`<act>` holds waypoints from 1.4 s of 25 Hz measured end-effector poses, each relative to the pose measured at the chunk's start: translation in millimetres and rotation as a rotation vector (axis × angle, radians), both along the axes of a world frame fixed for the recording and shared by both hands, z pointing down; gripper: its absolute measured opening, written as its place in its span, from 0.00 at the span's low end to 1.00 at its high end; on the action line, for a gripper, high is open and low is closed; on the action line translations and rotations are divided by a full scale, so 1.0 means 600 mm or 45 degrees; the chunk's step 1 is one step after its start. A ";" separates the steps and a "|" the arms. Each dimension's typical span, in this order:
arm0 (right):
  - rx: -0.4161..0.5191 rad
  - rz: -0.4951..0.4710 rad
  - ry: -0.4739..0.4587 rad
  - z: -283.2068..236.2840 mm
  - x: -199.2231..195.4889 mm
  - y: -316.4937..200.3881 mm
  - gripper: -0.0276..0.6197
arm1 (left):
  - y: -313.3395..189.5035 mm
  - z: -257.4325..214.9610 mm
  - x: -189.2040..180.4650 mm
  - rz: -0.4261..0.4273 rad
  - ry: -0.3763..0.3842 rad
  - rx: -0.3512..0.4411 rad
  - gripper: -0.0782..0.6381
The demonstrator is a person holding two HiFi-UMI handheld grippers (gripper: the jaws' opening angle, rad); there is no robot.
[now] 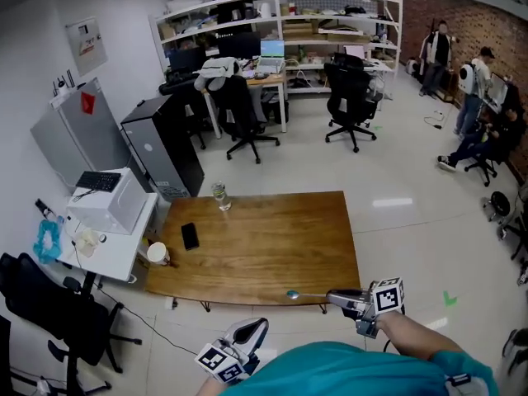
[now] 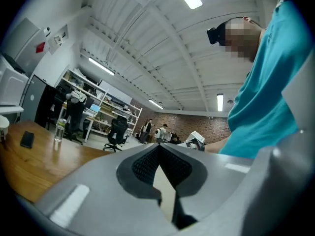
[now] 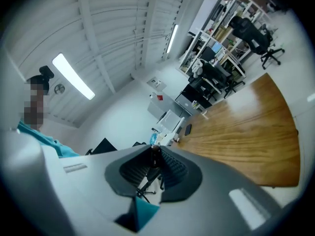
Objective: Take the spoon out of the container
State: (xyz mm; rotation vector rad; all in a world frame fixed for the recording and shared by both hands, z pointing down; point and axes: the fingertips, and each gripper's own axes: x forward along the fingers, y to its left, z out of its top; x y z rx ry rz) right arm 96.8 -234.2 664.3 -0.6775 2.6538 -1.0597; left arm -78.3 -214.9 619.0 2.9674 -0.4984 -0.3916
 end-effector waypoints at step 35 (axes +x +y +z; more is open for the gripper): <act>0.234 0.432 0.017 -0.051 0.530 0.403 0.12 | 0.363 -0.017 0.538 0.268 -0.181 0.030 0.11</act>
